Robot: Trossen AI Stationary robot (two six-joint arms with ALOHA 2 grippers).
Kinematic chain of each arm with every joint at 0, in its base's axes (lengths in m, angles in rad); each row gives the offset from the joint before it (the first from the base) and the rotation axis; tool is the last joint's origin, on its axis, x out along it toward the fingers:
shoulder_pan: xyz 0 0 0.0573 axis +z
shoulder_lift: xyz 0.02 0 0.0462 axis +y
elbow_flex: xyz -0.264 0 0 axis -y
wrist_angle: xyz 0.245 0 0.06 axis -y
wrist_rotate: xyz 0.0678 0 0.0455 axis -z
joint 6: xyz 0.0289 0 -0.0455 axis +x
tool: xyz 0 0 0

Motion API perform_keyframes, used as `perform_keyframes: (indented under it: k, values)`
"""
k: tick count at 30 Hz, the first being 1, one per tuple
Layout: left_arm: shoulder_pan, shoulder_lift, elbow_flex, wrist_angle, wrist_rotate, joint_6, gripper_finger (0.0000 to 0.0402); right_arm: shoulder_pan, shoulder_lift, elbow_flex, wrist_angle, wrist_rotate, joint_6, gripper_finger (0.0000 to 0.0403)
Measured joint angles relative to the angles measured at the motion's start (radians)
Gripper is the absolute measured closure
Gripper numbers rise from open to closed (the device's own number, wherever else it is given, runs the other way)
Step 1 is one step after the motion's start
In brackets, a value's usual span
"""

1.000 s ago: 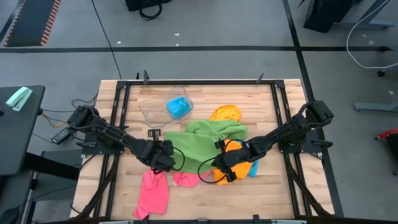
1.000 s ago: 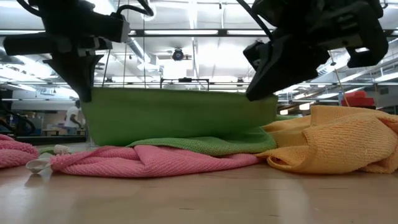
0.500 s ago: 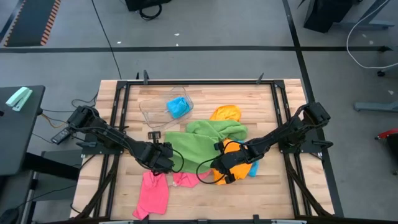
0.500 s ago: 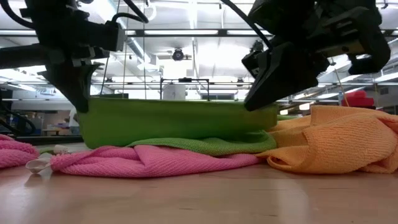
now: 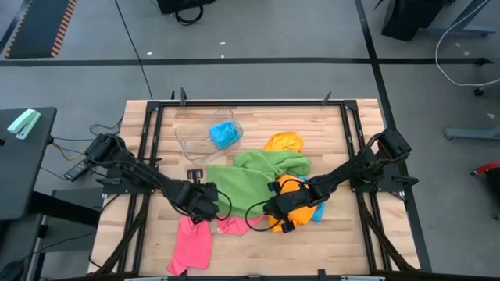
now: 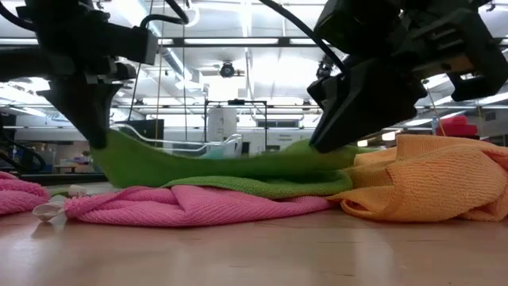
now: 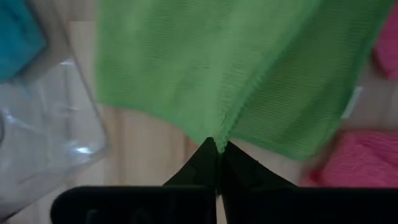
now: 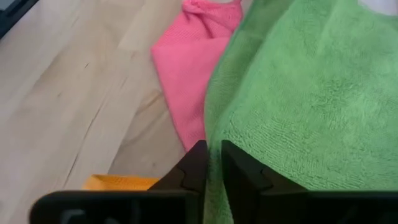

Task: Fold microfiber towels
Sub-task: Fold the left green microfiber towel

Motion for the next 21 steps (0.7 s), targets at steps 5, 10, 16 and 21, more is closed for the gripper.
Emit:
perform_keyframes:
  k: [5,10,16,21]
  values:
    - [-0.009,0.03,0.0,0.023,0.047,-0.005,0.0386,0.0,-0.002,0.0,-0.011,-0.001,0.005,0.0306]
    - [-0.029,0.052,0.0,0.037,0.105,-0.032,0.038,-0.006,-0.016,-0.001,-0.062,-0.001,0.007,0.0281]
    - [-0.054,0.056,0.006,0.059,0.166,-0.064,0.0393,-0.028,-0.067,0.001,-0.124,0.008,0.015,0.0272]
    - [-0.067,0.055,0.018,0.085,0.171,-0.088,0.0375,-0.042,-0.094,0.001,-0.12,0.012,0.013,0.0272]
